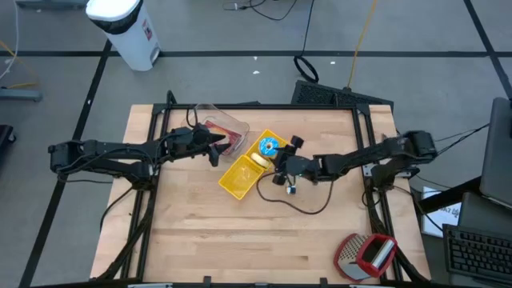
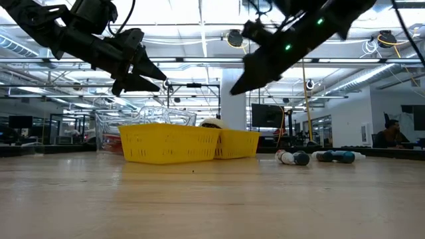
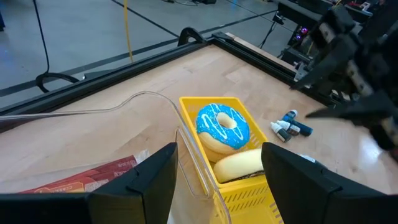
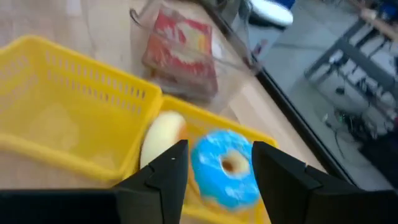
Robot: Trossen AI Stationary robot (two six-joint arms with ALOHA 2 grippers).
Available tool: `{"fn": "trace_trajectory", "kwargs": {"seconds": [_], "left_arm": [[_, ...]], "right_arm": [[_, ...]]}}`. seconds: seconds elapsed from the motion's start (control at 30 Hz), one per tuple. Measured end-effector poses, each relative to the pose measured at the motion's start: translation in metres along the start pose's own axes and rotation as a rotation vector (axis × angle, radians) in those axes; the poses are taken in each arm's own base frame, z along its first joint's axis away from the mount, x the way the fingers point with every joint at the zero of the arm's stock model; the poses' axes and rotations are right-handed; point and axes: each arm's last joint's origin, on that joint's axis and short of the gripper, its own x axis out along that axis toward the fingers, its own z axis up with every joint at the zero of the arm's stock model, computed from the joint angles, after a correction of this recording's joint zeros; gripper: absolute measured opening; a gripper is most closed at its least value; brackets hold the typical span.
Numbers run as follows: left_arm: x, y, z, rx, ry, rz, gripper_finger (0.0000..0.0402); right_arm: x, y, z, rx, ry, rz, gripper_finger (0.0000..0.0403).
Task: Pick & Place Food Item
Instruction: Put the purple food coloring bottle into the bottom yellow bin
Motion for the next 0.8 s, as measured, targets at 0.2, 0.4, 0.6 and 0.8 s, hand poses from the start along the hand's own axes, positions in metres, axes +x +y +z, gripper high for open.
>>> {"fn": "trace_trajectory", "kwargs": {"seconds": [0.2,0.4,0.6,0.8], "left_arm": [[0.0,0.0,-0.001,0.001,0.008,0.003,0.0234],[0.0,0.0,-0.001,0.001,0.008,0.003,0.0234],[0.0,0.0,-0.001,-0.013,0.007,0.003,0.0234],[0.0,0.0,-0.001,-0.014,0.006,0.003,0.0234]], "right_arm": [[-0.049,-0.023,-0.004,0.035,0.162,0.03,0.0163],[-0.088,-0.04,-0.027,0.052,0.44,0.131,0.016],[-0.087,-0.038,-0.063,-0.018,0.576,0.248,0.016],[-0.077,-0.042,-0.1,-0.028,0.673,0.233,0.016]]}}
